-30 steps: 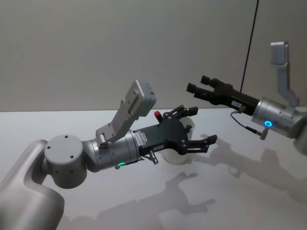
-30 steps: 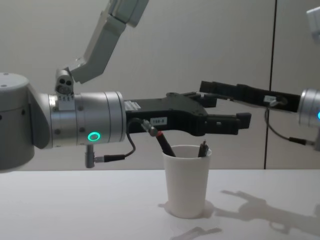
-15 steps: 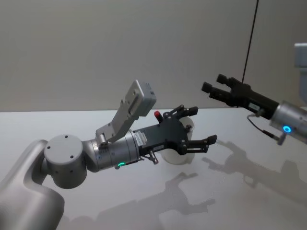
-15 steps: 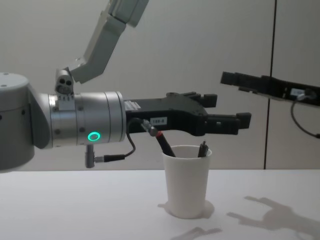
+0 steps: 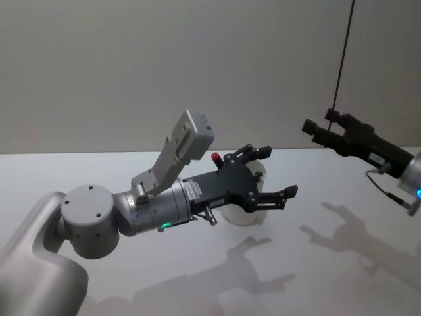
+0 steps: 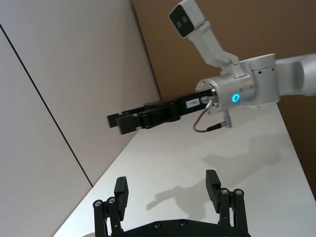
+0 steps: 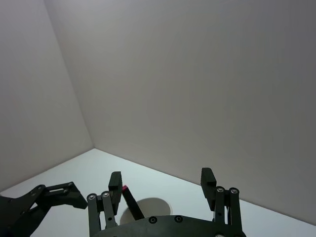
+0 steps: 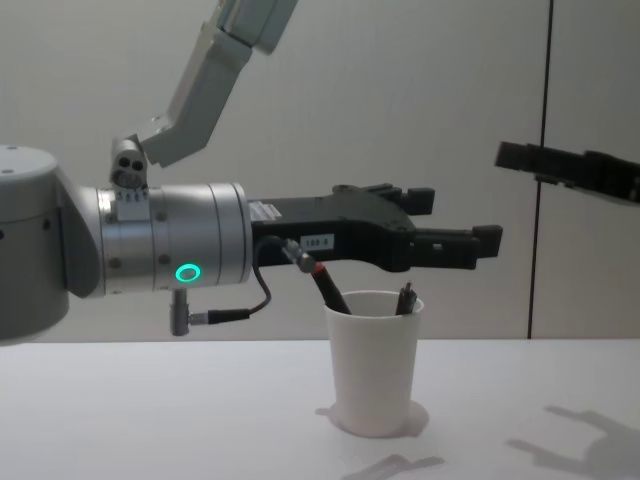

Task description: Place the pen into the pen holder.

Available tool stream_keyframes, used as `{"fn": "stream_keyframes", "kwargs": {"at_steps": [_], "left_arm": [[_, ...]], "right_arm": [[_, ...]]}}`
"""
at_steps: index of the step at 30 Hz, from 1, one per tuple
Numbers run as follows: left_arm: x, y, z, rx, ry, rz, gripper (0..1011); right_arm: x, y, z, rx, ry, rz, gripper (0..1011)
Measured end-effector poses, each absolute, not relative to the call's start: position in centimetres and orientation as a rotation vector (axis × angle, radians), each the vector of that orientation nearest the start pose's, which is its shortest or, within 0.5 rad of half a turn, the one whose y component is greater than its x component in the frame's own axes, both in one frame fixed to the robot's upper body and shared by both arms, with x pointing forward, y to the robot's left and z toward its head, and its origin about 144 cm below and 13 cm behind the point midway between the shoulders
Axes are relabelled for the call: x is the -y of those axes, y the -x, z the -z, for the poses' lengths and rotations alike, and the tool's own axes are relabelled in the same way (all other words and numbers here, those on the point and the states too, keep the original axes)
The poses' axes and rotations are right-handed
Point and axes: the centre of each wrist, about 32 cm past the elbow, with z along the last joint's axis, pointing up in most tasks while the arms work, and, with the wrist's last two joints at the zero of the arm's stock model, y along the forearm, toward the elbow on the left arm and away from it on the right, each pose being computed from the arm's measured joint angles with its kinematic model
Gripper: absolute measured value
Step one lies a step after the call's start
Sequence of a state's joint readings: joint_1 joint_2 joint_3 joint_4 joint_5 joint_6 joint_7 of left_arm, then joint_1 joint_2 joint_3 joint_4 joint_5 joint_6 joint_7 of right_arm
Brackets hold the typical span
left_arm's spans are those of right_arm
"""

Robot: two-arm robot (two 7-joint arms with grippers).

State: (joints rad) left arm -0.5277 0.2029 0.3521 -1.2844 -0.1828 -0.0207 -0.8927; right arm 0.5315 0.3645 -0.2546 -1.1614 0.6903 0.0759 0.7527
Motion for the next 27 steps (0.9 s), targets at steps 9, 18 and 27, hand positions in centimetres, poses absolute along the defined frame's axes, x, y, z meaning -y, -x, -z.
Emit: {"fn": "stream_keyframes", "kwargs": {"at_steps": [9, 18, 27], "left_arm": [[-20.0, -58.7, -124.2, 0.235, -0.066, -0.413, 1004], [-20.0, -58.7, -124.1, 0.234, -0.066, -0.420, 1004], [-20.0, -57.9, -123.7, 0.239, -0.067, -0.486, 1004]], "right_arm": [[31.9, -57.3, -121.7, -0.129, -0.228, 0.774, 1001], [31.9, -56.9, -121.6, -0.130, -0.225, 0.785, 1001], [30.6, -55.4, -120.9, -0.115, -0.182, 0.838, 1001]]}}
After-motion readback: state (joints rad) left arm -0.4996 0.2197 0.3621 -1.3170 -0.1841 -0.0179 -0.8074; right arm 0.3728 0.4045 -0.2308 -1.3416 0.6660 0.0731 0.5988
